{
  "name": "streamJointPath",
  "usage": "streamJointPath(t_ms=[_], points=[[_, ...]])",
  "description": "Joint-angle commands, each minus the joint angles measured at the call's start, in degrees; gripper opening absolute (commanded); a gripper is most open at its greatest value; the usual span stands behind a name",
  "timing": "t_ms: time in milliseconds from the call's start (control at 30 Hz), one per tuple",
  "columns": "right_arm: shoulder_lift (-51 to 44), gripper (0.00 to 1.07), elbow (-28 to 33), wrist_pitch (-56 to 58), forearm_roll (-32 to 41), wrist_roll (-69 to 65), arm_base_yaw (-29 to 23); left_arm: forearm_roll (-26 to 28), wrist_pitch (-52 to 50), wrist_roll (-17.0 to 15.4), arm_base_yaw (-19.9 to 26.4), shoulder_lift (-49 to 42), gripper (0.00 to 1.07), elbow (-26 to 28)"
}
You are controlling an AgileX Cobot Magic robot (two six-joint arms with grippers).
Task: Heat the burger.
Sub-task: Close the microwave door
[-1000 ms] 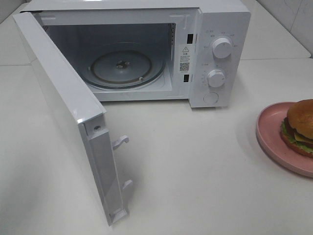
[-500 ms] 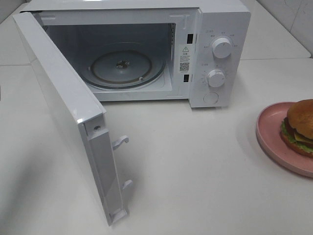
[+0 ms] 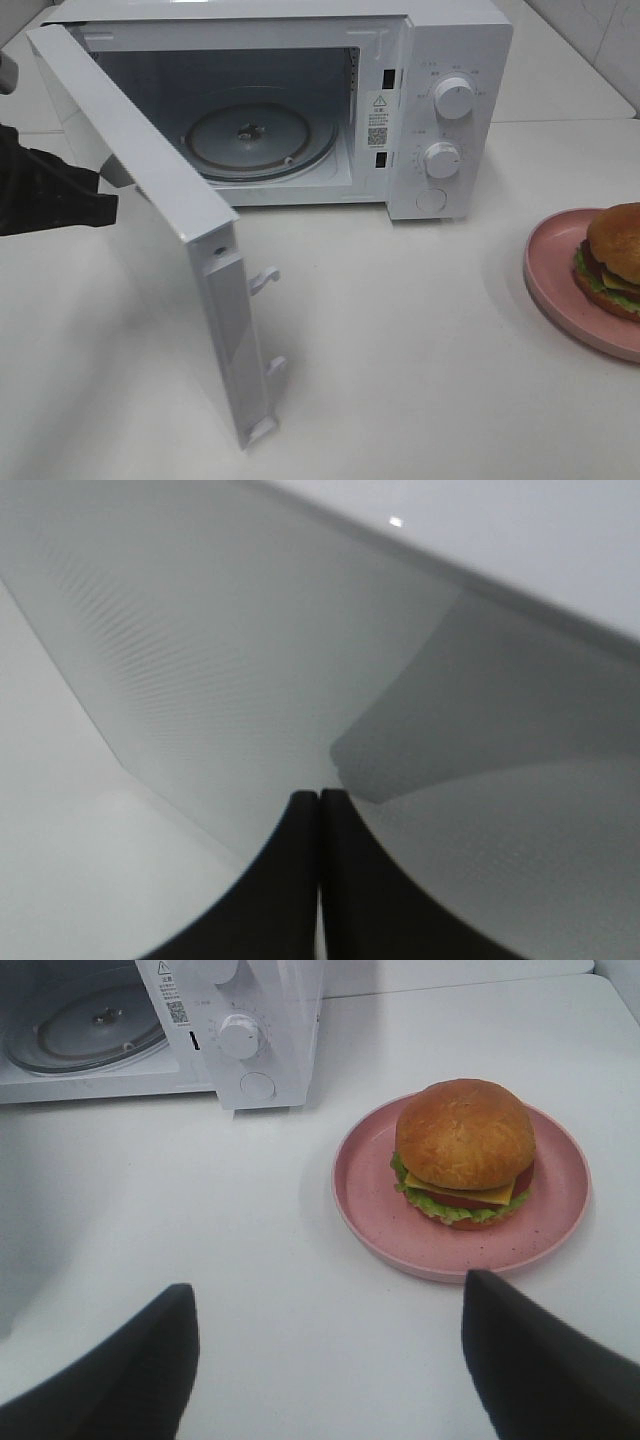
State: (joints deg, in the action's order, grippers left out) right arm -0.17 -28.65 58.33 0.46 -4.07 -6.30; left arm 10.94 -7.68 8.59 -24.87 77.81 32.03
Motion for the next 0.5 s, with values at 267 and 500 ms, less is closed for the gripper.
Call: streamJointPath(t_ms=[267,500], points=[[-1.60,0.69,0.11,-0.80,0.40,0.92,0.34,-0.57,-1.20,-0.34,-1.03,6.07,0.00,6.02],[-1.60,0.69,0.11,-0.80,0.40,0.86,0.34,-0.57,-1.20,-0.34,-1.03,7.91,0.00,8.54]])
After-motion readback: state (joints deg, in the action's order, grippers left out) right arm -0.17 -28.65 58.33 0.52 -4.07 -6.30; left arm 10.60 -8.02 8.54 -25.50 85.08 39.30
